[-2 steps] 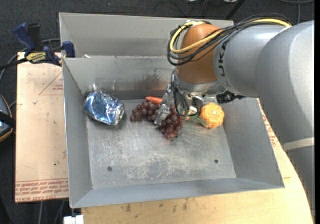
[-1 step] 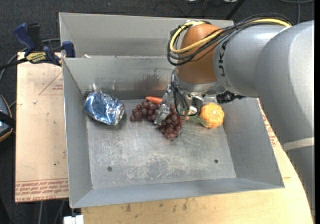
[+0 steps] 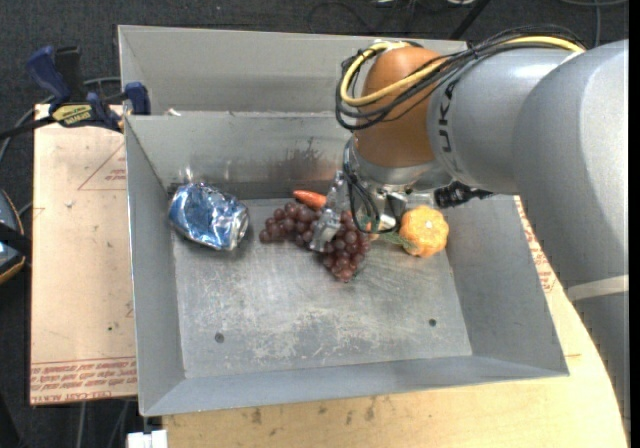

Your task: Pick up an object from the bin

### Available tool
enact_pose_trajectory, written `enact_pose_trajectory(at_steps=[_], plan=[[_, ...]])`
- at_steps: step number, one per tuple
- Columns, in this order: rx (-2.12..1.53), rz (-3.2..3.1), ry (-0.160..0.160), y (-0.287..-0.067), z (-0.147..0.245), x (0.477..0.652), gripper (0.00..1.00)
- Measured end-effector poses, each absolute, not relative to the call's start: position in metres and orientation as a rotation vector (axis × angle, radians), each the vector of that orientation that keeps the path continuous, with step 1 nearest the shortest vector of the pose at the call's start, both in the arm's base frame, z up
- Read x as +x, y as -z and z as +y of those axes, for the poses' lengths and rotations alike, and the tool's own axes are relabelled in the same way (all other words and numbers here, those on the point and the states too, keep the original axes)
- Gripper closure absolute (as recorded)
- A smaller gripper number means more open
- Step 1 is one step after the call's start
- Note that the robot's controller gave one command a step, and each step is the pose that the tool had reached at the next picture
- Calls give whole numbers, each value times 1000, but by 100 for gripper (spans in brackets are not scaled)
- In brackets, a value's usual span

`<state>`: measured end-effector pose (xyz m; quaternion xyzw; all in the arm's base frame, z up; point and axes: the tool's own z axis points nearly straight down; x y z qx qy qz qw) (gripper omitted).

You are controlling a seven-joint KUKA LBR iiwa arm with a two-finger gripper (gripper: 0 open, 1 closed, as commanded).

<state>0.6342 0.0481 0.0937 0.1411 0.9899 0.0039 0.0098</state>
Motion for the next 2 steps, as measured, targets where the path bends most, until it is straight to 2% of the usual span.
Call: enact_pose_trajectory(at_steps=[2], plan=[[443,3113,-1,-130,47,630,100]])
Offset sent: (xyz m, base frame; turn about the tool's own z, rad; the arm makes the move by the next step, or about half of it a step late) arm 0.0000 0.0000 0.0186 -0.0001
